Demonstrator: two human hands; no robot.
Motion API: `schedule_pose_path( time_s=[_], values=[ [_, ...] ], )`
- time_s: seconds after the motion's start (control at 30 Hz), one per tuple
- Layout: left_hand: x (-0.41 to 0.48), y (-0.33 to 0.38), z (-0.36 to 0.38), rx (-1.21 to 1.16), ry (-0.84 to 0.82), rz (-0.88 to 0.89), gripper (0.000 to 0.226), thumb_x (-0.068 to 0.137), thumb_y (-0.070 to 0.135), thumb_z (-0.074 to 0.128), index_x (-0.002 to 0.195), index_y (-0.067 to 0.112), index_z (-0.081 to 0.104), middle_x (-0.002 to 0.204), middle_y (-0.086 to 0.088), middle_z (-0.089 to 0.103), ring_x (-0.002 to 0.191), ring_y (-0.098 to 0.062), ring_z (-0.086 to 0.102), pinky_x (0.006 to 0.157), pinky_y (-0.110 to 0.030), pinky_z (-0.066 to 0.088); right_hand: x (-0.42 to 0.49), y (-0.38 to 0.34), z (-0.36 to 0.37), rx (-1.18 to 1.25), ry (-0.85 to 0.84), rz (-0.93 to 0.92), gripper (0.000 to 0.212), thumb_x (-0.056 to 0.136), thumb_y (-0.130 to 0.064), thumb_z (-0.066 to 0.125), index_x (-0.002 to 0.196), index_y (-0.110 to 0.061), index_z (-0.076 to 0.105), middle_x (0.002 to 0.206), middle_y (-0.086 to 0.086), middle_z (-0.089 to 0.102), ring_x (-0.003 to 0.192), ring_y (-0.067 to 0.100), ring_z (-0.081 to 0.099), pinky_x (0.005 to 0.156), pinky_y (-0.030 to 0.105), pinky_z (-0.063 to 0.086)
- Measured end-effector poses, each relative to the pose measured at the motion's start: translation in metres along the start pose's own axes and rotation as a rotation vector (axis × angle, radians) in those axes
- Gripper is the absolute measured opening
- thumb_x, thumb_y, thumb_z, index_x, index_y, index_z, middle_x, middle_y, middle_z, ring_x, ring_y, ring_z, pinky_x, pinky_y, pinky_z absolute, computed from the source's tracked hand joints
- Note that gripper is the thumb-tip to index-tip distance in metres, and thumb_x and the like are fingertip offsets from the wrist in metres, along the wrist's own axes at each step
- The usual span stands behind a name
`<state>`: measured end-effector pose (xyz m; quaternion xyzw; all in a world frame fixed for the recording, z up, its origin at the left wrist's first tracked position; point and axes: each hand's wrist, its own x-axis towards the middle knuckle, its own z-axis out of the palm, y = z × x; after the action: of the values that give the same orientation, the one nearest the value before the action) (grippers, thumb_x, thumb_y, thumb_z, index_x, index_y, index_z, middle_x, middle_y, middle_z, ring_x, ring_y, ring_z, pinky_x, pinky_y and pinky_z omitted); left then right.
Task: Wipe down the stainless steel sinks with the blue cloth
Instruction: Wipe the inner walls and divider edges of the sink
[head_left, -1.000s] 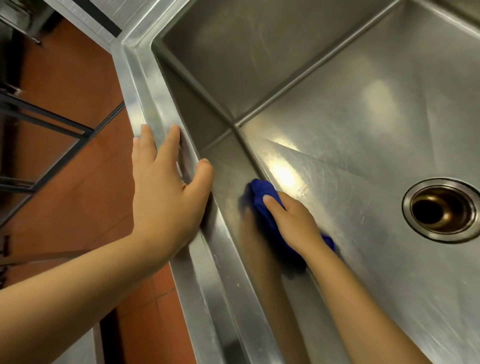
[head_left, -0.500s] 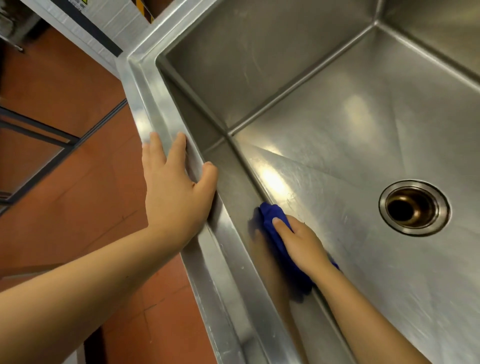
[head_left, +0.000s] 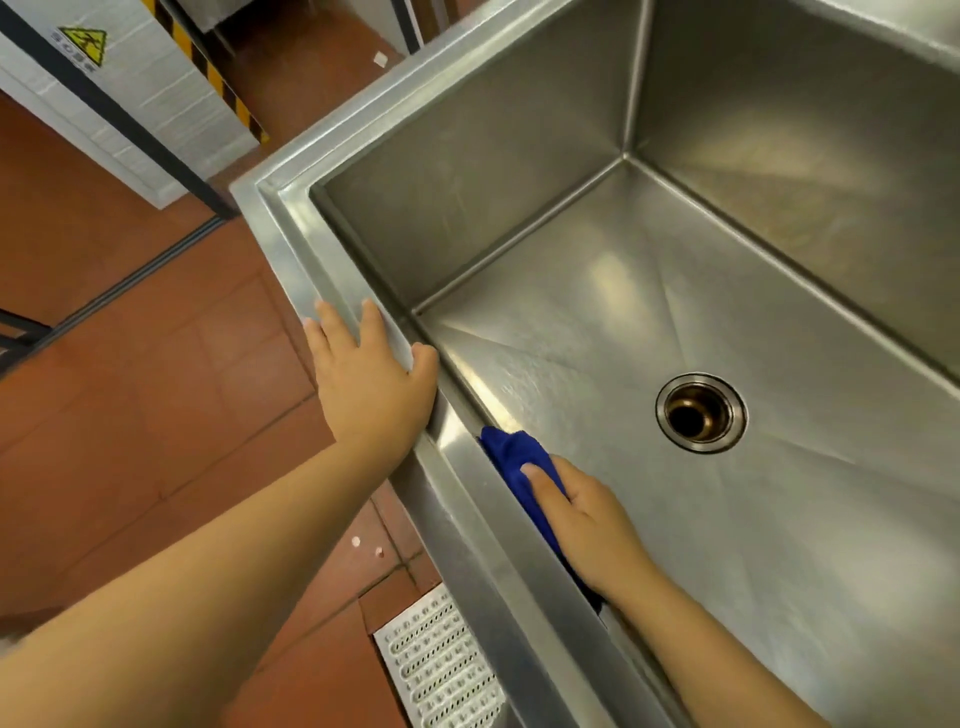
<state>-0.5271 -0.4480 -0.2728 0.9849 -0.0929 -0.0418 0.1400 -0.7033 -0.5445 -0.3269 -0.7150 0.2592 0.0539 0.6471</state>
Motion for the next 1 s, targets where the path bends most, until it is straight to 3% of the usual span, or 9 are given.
schedule_pose_path(
  time_s=[0.07,0.2,0.33,0.47,0.7,0.8,0.93,1.0],
  values=[
    [-0.004,0.002,-0.005,0.013,-0.02,0.002,0.067,0.094,0.039,0.046,0.152,0.016,0.021,0.16,-0.018,0.0,0.147,-0.034,-0.006,0.119,-0.046,0.01,-0.014,-0.009,-0.005,0.014,-0.005,0.012,0.031,0.097,-0.048,0.042,0.099,-0.026,0.064,0.085,-0.006,0.068,0.082,0.013,0.063,0.072,0.027,0.046],
    [-0.017,0.009,-0.01,0.061,-0.097,-0.013,0.072,0.095,0.046,0.046,0.152,0.013,0.019,0.159,-0.022,-0.004,0.146,-0.038,-0.006,0.12,-0.044,0.005,-0.053,-0.021,-0.018,0.112,-0.042,-0.018,0.064,0.08,-0.069,0.039,0.101,-0.014,0.064,0.092,0.011,0.068,0.089,0.028,0.063,0.083,0.039,0.049],
    [-0.051,0.011,-0.008,0.034,-0.121,-0.004,0.076,0.093,0.049,0.048,0.153,0.016,0.015,0.16,-0.015,-0.009,0.147,-0.031,-0.01,0.119,-0.045,0.004,-0.043,-0.014,-0.016,0.095,-0.034,0.037,0.038,0.099,-0.047,0.041,0.111,-0.019,0.064,0.096,0.0,0.07,0.093,0.018,0.064,0.086,0.033,0.049],
    [-0.079,0.019,-0.003,0.009,-0.125,-0.044,0.075,0.095,0.047,0.047,0.154,0.017,0.012,0.16,-0.013,-0.013,0.147,-0.028,-0.013,0.119,-0.044,0.004,-0.027,0.0,-0.015,-0.031,-0.077,0.143,0.035,0.102,-0.043,0.034,0.11,-0.02,0.06,0.107,0.002,0.067,0.1,0.017,0.061,0.088,0.03,0.046],
    [-0.095,0.03,0.009,0.119,-0.026,-0.062,0.074,0.092,0.044,0.044,0.153,0.015,0.014,0.16,-0.02,-0.004,0.148,-0.032,-0.007,0.119,-0.044,0.007,-0.068,0.001,-0.031,0.072,-0.145,-0.039,0.031,0.098,-0.043,0.043,0.088,-0.019,0.059,0.074,0.0,0.062,0.07,0.015,0.057,0.074,0.032,0.047],
    [-0.095,0.031,0.01,0.137,-0.023,-0.06,0.072,0.094,0.044,0.043,0.153,0.017,0.013,0.16,-0.017,-0.004,0.148,-0.03,-0.008,0.119,-0.044,0.009,-0.046,0.018,-0.024,0.073,-0.165,-0.038,0.036,0.098,-0.048,0.04,0.104,-0.018,0.06,0.092,0.004,0.068,0.085,0.02,0.062,0.084,0.038,0.05],
    [-0.094,0.03,0.009,0.132,-0.019,-0.054,0.07,0.095,0.042,0.044,0.153,0.019,0.013,0.161,-0.013,-0.006,0.148,-0.027,-0.01,0.118,-0.042,0.01,0.001,0.053,-0.016,-0.021,-0.197,0.113,0.036,0.101,-0.044,0.035,0.119,-0.022,0.056,0.115,0.003,0.064,0.101,0.018,0.058,0.094,0.036,0.046],
    [-0.095,0.029,0.009,0.122,-0.016,-0.054,0.069,0.095,0.043,0.044,0.153,0.021,0.014,0.161,-0.01,-0.006,0.148,-0.025,-0.01,0.117,-0.044,0.014,0.007,0.061,-0.015,-0.047,-0.209,0.122,0.033,0.101,-0.043,0.035,0.117,-0.023,0.056,0.112,0.002,0.065,0.099,0.018,0.058,0.093,0.038,0.046]
  ],
)
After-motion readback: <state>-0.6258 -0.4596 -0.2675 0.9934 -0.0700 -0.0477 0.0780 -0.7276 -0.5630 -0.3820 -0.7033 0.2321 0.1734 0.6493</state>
